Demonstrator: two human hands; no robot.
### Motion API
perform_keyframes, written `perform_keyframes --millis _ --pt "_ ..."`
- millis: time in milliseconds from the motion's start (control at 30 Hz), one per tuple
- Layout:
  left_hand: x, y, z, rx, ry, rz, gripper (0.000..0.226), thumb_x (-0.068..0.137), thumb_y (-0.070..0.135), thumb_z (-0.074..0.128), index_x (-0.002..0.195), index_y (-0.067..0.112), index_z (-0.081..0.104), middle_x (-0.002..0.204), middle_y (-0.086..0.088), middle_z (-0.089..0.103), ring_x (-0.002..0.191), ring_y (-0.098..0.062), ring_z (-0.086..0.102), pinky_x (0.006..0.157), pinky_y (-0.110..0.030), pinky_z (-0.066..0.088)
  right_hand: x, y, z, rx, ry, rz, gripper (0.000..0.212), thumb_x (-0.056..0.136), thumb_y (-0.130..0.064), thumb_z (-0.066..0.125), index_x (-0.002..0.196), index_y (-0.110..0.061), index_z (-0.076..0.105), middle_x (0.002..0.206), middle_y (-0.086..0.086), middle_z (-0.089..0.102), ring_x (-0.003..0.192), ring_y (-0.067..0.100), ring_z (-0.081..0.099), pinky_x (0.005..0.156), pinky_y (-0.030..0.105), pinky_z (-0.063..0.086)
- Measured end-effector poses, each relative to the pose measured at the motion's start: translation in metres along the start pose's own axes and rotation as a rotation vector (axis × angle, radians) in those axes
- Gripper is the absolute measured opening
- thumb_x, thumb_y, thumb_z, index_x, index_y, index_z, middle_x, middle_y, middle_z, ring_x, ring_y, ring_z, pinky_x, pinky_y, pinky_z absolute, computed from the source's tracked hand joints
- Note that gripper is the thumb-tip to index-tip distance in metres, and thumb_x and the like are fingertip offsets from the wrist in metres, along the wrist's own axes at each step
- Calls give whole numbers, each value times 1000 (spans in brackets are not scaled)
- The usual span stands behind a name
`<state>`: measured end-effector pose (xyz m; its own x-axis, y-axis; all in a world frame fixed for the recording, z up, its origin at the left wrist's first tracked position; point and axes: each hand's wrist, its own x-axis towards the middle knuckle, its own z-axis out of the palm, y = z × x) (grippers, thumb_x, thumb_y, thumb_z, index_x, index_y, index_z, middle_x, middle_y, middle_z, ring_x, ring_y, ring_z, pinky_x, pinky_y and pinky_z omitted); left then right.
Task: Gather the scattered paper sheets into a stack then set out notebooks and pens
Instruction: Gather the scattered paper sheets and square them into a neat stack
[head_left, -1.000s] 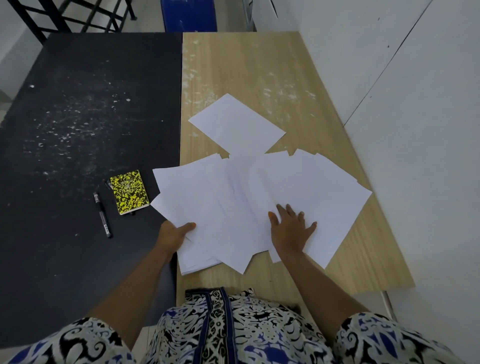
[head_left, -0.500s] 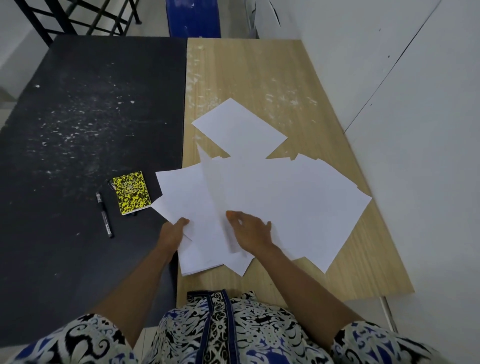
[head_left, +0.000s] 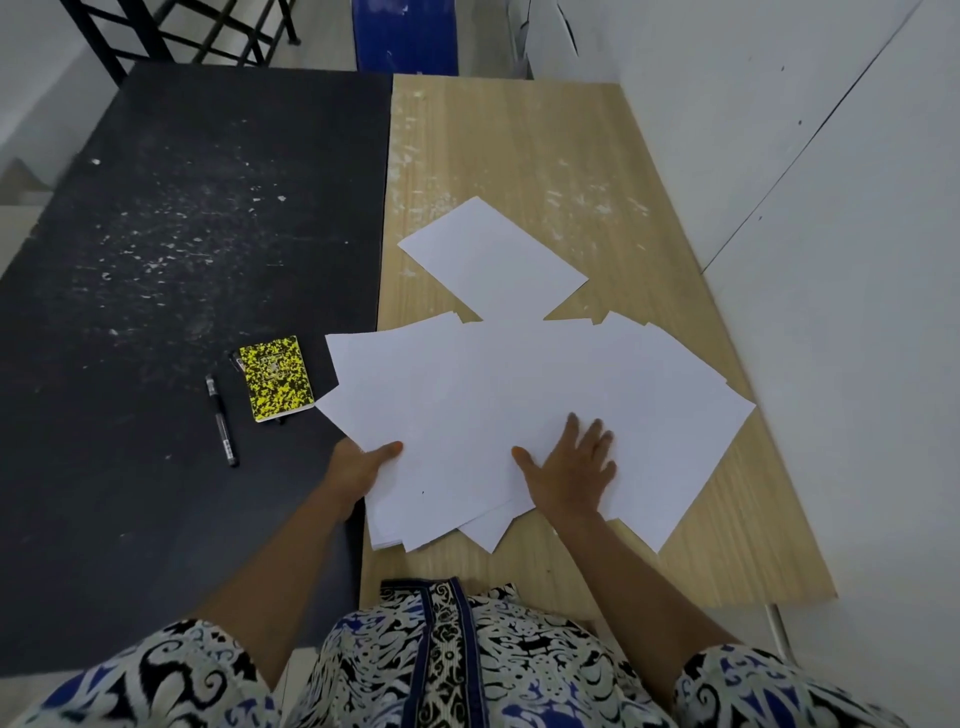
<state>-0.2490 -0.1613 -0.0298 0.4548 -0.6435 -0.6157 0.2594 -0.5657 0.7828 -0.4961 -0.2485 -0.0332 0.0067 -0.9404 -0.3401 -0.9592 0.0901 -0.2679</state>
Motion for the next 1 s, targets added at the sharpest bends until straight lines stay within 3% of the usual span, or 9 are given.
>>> perform_keyframes --millis 133,300,400,500,700,833,900,1000 --pt "4 1 -9 -19 -77 -54 29 92 11 62 120 5 59 115 -10 67 98 -27 65 83 -38 52 3 11 3 -39 -65 -6 104 80 -81 34 153 -18 -5 160 17 -11 147 34 -12 115 60 1" --pt "2 2 0 -43 77 -74 12 94 14 51 91 8 61 101 -14 64 85 -28 61 87 -43 48 0 21 7 -41 -47 -49 103 80 -82 29 154 -18 -6 161 11 -15 148 28 -16 116 60 -2" --pt "0 -2 0 -83 63 -8 21 91 20 66 108 8 62 103 -5 67 89 -22 64 78 -35 51 -1 28 8 -69 -47 -71 108 75 -87 26 153 -21 -10 160 7 -19 147 25 -18 114 61 -4" --pt "0 -5 -4 -85 -14 -7 39 84 19 74 119 7 60 110 -5 68 96 -22 66 81 -38 53 -2 32 8 -83 -57 -91 113 70 -91 26 153 -23 -11 160 4 -21 147 24 -20 112 61 -6" --pt "3 -6 -8 -126 -35 -57 46 84 20 74 125 7 58 118 -8 67 103 -28 66 94 -47 51 2 30 8 -90 -35 -66 91 84 -79 25 154 -28 -5 162 -1 -13 149 22 -12 113 62 0" --pt "2 -6 -9 -175 -40 -95 43 86 18 71 124 6 57 118 -10 68 102 -30 66 83 -43 54 11 27 5 -87 5 -54 70 94 -65 26 154 -34 6 163 -4 -2 149 21 -2 113 62 2" --pt "2 -7 -12 -205 -25 -108 43 86 18 72 124 5 57 116 -11 68 102 -32 66 78 -41 55 17 24 0 -67 24 -36 56 99 -54 27 152 -38 16 162 -5 7 149 20 5 113 62 3" --pt "1 -9 -12 -179 -28 -94 41 86 17 71 122 3 58 116 -12 68 100 -32 67 84 -45 54 25 19 -8 12 133 10 40 103 -40 33 142 -38 41 154 -4 35 144 21 26 112 62 7"
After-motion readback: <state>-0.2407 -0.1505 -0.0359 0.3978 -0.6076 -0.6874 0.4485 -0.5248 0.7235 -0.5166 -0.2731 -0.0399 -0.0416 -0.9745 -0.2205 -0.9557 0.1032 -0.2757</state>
